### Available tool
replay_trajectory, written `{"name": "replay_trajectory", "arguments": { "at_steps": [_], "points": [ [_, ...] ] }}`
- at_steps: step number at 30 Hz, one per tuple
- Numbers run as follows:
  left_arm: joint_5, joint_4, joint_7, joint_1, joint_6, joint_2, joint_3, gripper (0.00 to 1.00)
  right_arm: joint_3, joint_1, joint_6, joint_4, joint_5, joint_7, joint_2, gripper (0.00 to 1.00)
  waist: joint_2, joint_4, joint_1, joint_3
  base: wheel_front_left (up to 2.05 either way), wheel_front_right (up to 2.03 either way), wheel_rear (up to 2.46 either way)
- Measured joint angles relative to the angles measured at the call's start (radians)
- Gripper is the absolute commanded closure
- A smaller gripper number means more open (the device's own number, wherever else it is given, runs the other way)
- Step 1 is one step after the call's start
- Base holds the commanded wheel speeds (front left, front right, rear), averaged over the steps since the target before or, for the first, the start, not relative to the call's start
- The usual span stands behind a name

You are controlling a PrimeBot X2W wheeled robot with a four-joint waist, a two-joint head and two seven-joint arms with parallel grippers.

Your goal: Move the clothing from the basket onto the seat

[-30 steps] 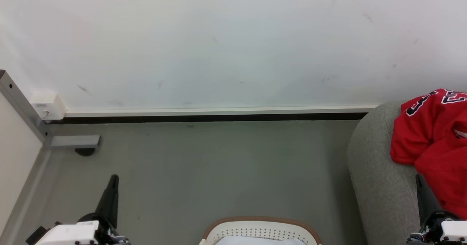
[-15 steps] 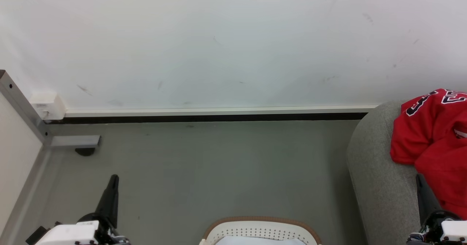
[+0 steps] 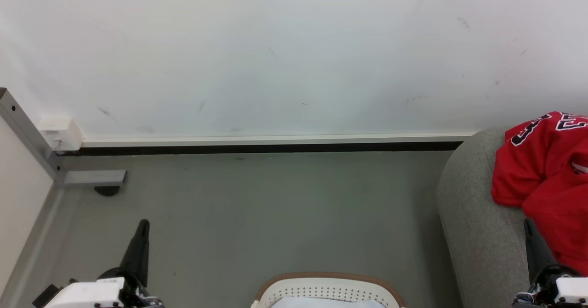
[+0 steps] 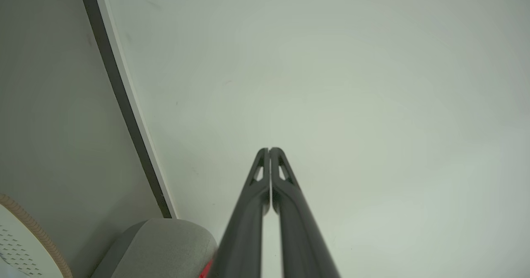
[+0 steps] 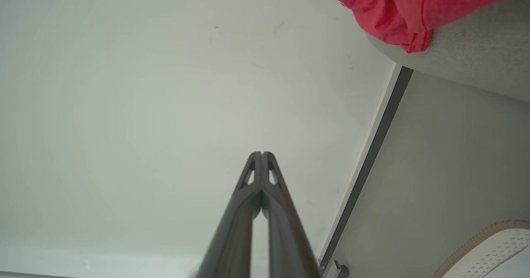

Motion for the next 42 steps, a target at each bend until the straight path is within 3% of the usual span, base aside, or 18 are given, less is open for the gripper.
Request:
{"name": "replay_trajectory", "arguments": {
  "at_steps": [42],
  "points": [
    [0.000, 0.000, 0.000, 0.000, 0.000, 0.000, 0.000, 1.00, 0.006, 0.000, 0.000, -0.002, 0.004, -0.004, -0.005, 1.00, 0.0000, 0.000, 0.0000, 0.000, 0.00, 0.00, 0.00]
  ]
}}
